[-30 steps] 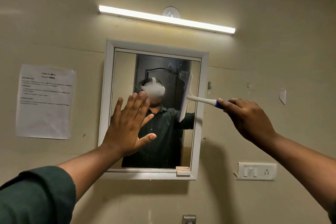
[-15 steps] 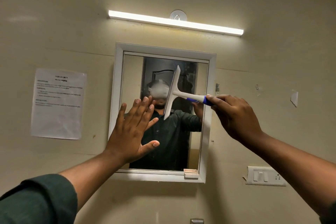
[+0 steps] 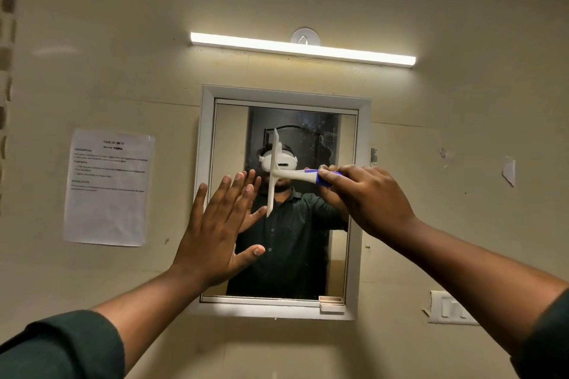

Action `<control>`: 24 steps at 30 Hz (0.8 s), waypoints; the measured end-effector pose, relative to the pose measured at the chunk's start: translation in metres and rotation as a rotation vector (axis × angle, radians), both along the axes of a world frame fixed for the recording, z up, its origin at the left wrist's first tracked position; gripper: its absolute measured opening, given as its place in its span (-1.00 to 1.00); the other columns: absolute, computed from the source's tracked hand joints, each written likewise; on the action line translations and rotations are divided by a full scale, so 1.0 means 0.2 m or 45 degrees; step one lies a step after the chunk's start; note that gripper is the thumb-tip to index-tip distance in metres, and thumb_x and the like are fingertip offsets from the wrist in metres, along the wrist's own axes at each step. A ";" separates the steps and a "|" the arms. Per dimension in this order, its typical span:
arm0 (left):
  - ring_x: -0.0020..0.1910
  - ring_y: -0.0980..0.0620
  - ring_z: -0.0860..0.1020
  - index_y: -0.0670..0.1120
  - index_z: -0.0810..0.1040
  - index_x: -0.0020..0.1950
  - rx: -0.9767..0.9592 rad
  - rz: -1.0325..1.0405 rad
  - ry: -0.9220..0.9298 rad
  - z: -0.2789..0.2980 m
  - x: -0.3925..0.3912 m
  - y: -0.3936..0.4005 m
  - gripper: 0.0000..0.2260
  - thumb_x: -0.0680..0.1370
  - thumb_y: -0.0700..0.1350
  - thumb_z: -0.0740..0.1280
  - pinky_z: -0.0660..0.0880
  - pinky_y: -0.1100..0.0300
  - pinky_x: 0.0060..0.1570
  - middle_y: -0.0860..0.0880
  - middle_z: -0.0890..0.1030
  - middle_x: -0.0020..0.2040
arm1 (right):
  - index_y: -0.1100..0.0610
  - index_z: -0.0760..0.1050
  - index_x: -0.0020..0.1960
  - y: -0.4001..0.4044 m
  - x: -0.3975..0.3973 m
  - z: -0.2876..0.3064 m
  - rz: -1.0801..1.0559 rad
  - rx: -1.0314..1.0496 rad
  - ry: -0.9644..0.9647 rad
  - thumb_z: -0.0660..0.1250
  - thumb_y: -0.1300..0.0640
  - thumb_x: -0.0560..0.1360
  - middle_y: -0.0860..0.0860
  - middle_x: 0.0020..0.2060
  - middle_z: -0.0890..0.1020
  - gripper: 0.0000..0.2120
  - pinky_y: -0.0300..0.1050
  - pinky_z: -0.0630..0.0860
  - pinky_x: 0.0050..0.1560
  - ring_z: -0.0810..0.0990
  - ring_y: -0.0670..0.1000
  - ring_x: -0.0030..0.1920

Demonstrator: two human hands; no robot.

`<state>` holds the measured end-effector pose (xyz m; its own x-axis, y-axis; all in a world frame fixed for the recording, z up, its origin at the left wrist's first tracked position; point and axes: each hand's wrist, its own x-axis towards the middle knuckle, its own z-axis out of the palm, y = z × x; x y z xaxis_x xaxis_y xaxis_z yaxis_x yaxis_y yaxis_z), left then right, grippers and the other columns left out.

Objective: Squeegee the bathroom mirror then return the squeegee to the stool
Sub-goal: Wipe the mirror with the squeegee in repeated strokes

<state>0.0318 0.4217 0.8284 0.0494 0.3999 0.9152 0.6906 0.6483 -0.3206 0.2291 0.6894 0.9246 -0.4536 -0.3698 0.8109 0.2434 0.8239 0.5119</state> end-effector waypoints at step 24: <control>0.76 -0.17 -0.05 -0.12 0.19 0.75 -0.005 -0.053 -0.016 -0.03 -0.01 0.03 -0.13 0.65 0.47 -0.07 -0.22 -0.29 0.68 -0.14 -0.02 0.79 | 0.04 0.52 0.49 0.42 0.34 -0.14 -0.125 -0.069 0.166 0.17 0.10 0.71 0.14 -0.01 0.65 -0.62 -0.07 0.20 -0.17 0.47 0.18 -0.26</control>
